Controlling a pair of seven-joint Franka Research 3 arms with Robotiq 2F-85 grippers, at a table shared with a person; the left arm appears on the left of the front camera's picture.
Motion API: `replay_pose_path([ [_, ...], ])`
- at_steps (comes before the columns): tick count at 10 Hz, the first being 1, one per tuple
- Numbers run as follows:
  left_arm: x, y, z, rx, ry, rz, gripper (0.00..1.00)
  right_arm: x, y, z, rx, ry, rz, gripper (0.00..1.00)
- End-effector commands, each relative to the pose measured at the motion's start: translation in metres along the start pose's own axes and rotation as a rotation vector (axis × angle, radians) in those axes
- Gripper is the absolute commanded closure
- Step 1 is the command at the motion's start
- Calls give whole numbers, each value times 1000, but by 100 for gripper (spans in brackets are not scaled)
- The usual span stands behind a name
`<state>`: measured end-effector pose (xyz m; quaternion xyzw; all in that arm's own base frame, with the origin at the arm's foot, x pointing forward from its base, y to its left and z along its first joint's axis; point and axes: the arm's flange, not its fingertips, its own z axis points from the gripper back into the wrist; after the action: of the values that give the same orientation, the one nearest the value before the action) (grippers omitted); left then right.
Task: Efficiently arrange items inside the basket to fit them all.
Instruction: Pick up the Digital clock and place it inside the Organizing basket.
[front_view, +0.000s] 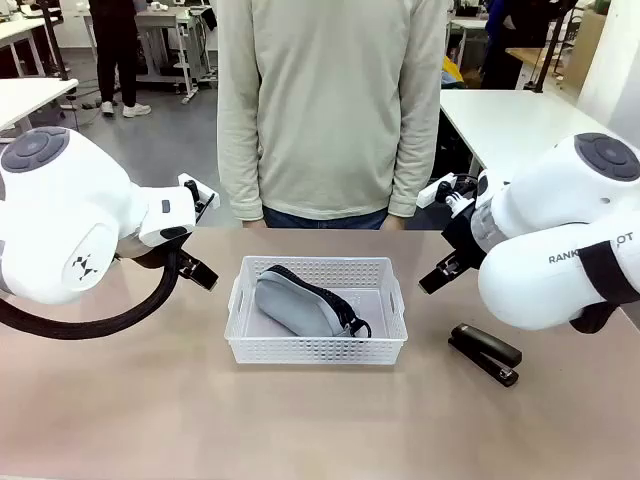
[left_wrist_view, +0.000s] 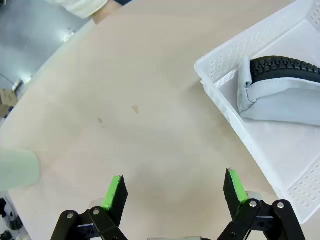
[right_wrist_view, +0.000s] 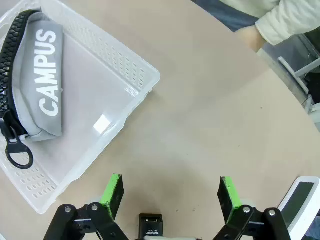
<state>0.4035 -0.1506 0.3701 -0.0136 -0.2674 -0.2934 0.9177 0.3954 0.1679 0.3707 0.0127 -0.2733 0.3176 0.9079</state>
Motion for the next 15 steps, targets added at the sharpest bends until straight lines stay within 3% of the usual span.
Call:
replay_pose_path([
  [1, 0, 0, 0, 0, 0, 0, 0, 0, 0, 0, 0, 0, 0, 0],
  [14, 0, 0, 0, 0, 0, 0, 0, 0, 0, 0, 0, 0, 1, 0],
  [15, 0, 0, 0, 0, 0, 0, 0, 1, 0, 6, -22, 37, 18, 0],
])
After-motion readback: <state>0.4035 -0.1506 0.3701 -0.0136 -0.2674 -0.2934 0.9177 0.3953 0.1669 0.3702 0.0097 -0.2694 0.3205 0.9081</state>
